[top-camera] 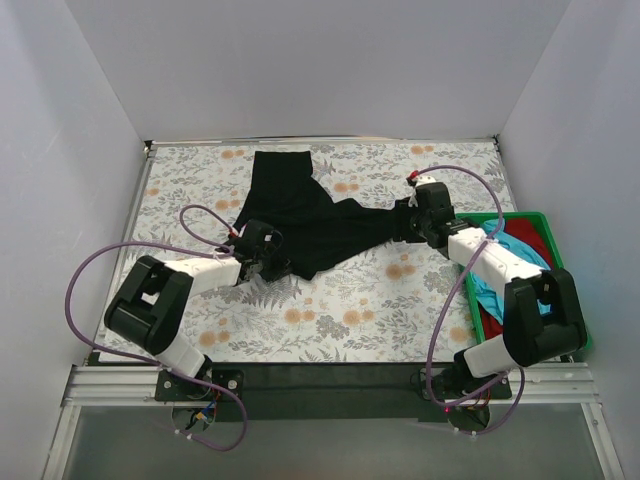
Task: Fold and stack the t-shirts
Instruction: Flatten the tshirt out
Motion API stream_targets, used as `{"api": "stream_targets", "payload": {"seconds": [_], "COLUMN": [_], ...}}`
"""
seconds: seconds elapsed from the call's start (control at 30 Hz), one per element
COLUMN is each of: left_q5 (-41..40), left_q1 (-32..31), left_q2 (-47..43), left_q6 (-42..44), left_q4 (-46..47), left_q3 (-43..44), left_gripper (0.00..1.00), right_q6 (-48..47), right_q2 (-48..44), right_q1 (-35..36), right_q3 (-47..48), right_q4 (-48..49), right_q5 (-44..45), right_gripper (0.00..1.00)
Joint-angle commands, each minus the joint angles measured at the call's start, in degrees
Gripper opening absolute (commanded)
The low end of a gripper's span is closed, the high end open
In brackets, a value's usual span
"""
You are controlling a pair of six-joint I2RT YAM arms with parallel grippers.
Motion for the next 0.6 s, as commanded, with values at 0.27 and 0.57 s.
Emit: {"api": "stream_targets", "payload": {"seconds": [0.27, 0.57], "left_q5": [-7.21, -10.47], "left_q1": [-0.4, -0.4], "left_q2": [-12.75, -21.11], "left_q6": [4.77, 7.94], "left_q4": [-7.42, -13.58], "left_q3": [-0.74, -2.59], "left_gripper": [0.0, 0.0], "right_q6": [7.14, 7.14], "right_q2": [15.17, 27.13], "right_q1": [-5.42, -6.03], "right_q3": [14.44, 22.45], "right_q4": [3.76, 4.46], "right_q5": [7.82, 7.56], "right_gripper": [0.48, 0.45]}}
